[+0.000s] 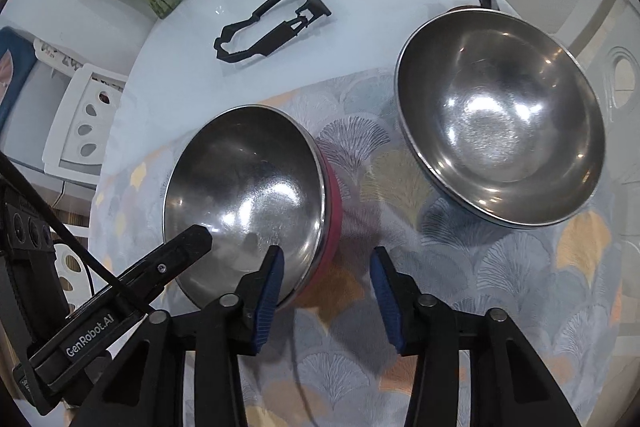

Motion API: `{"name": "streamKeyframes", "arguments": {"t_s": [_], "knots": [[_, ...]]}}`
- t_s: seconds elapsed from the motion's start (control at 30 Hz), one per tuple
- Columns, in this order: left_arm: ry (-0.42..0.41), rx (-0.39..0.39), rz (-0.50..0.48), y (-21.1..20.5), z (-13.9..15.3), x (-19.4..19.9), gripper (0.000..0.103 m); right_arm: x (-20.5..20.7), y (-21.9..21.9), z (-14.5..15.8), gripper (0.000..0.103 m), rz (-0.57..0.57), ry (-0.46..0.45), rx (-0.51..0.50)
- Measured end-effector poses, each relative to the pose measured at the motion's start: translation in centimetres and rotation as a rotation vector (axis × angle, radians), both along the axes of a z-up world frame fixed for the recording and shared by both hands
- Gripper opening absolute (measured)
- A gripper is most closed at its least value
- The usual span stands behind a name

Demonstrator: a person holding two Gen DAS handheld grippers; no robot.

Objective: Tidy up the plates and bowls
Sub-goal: 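Close the right tool on the rim of the red steel bowl, then carry the red bowl over the pink bowl and lower it inside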

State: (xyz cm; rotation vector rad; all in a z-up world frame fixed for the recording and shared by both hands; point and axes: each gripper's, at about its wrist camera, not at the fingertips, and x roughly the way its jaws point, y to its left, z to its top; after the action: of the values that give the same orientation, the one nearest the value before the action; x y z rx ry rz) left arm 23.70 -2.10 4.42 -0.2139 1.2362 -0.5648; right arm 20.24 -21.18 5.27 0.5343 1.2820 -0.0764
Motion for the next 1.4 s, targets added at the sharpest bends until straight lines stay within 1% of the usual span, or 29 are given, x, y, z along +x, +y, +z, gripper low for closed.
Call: {"name": "streamKeyframes", "arguments": {"t_s": [0.03,0.1,0.17,0.23,0.3,0.57,0.73,0.87,1.07,1.17,1.4], "knots": [[-0.001,0.0,0.001,0.0,0.0,0.0,0.035,0.1,0.0,-0.1,0.039,0.001,-0.001,0.003],[0.0,0.0,0.001,0.0,-0.2,0.0,0.027,0.2,0.1,-0.3,0.036,0.003,-0.003,0.005],[0.002,0.003,0.0,-0.1,-0.4,0.1,0.024,0.4,0.2,-0.4,0.033,0.007,-0.006,0.007],[-0.001,0.003,0.0,-0.1,-0.4,0.1,0.024,0.6,0.4,-0.4,0.027,0.018,-0.009,0.009],[-0.005,-0.006,-0.003,-0.3,-0.3,0.1,0.022,0.7,0.6,-0.3,0.026,0.027,-0.013,0.001],[-0.023,-0.005,-0.011,-0.3,0.2,-0.5,0.022,0.3,1.0,0.2,0.026,0.04,-0.008,-0.019],[-0.047,0.008,-0.02,-0.2,1.0,-1.3,0.022,-0.3,1.5,1.1,0.026,0.057,-0.021,-0.042],[-0.07,0.006,-0.018,0.3,2.1,-2.2,0.022,-1.0,2.0,2.7,0.026,0.077,-0.046,-0.062],[-0.109,-0.024,0.001,1.8,4.6,-4.3,0.022,-3.0,3.0,5.9,0.026,0.085,-0.105,-0.063],[-0.131,-0.037,0.009,2.5,5.9,-5.7,0.022,-4.6,3.9,7.9,0.026,0.089,-0.144,-0.074],[-0.181,-0.056,0.032,4.4,8.8,-10.0,0.022,-8.7,6.0,10.8,0.026,0.1,-0.189,-0.068]]}}
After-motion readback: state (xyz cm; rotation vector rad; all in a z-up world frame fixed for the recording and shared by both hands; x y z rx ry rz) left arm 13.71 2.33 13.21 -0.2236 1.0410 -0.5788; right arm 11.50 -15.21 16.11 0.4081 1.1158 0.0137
